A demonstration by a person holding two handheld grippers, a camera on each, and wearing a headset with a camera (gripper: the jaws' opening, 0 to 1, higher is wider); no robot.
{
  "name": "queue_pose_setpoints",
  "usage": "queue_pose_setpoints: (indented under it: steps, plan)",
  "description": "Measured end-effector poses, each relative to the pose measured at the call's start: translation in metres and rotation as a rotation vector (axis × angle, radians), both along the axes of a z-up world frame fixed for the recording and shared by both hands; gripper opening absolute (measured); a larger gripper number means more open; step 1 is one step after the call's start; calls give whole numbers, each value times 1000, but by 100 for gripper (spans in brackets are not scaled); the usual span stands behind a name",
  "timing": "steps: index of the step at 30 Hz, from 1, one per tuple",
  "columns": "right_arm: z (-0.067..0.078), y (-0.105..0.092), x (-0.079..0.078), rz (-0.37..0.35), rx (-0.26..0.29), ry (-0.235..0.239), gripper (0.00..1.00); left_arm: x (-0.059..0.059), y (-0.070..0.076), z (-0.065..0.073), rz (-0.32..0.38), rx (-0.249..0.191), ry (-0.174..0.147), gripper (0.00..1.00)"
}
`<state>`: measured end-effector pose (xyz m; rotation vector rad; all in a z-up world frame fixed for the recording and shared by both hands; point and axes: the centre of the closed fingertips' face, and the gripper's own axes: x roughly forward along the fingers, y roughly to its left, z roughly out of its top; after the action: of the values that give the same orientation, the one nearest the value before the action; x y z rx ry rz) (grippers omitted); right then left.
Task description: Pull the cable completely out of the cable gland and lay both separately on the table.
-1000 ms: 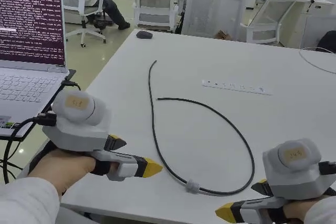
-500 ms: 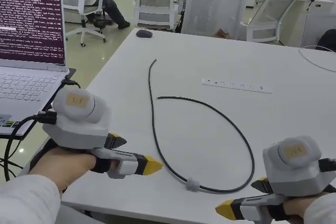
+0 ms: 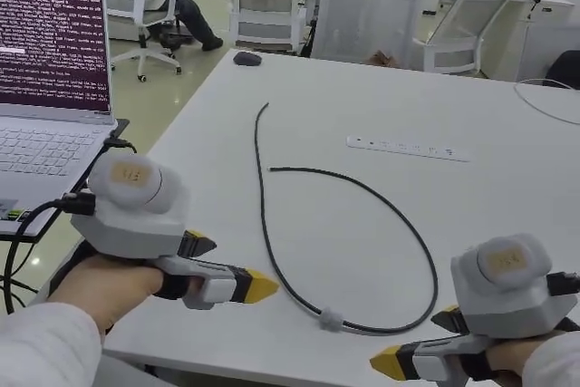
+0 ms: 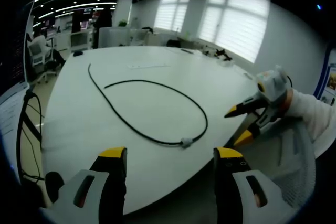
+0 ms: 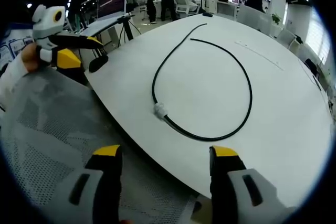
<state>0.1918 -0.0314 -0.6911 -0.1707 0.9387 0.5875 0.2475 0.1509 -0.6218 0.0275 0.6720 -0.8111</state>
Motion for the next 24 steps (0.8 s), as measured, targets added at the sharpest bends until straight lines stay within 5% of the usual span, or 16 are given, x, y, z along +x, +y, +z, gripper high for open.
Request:
queue_pose_setpoints:
  steps: [24]
  plan:
    - [0,-1,0,-5,-6,0,71,0,-1,1,-9,-3,-9,67]
